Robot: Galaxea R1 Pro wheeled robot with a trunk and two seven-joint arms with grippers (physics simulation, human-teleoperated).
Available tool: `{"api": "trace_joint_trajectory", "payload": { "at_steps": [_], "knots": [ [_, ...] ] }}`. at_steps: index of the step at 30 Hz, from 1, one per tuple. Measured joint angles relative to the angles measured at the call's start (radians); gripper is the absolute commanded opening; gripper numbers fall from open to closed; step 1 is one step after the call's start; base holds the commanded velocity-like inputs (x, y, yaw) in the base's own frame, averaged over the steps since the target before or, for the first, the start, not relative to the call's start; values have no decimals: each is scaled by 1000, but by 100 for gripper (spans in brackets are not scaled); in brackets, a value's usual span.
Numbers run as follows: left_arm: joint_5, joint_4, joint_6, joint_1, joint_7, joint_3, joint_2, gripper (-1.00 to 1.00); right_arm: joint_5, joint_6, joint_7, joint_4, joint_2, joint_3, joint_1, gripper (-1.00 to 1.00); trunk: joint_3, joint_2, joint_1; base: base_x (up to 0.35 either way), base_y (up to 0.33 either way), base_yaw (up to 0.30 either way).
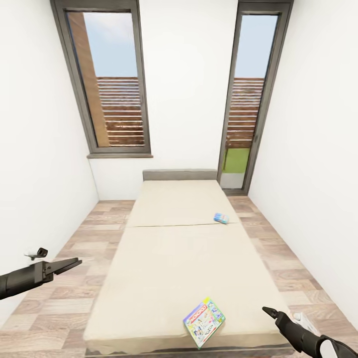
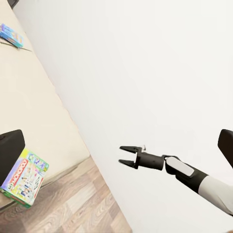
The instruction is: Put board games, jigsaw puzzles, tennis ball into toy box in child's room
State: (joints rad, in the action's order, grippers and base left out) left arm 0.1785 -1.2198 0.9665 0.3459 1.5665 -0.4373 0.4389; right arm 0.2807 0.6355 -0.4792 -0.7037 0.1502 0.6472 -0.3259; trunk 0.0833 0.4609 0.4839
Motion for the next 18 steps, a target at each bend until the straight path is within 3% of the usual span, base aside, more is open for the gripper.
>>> {"api": "trace_joint_trajectory", "payload": {
  "at_steps": [5, 9, 14, 16, 18],
  "knots": [
    [0, -6, 0, 0, 0, 3, -7, 100, 9, 24, -6, 45, -3, 1, -3, 100, 0, 0, 0, 0, 94, 0],
    [0, -21, 2, 0, 0, 23, -12, 100, 67, 71, -22, 109, -3, 0, -20, 100, 0, 0, 0, 0, 20, 0],
    [-1, -42, 14, 0, 0, 88, -47, 100, 162, 119, -41, 176, -5, -2, -33, 100, 0, 0, 0, 0, 5, 0],
    [-3, -48, 17, 0, 0, 118, -69, 100, 184, 126, -46, 204, -5, -2, -35, 100, 0, 0, 0, 0, 2, 0],
    [-6, -63, 21, 0, 0, 153, -108, 100, 199, 132, -49, 234, -5, -1, -36, 100, 0, 0, 0, 0, 0, 0]
  ]
}}
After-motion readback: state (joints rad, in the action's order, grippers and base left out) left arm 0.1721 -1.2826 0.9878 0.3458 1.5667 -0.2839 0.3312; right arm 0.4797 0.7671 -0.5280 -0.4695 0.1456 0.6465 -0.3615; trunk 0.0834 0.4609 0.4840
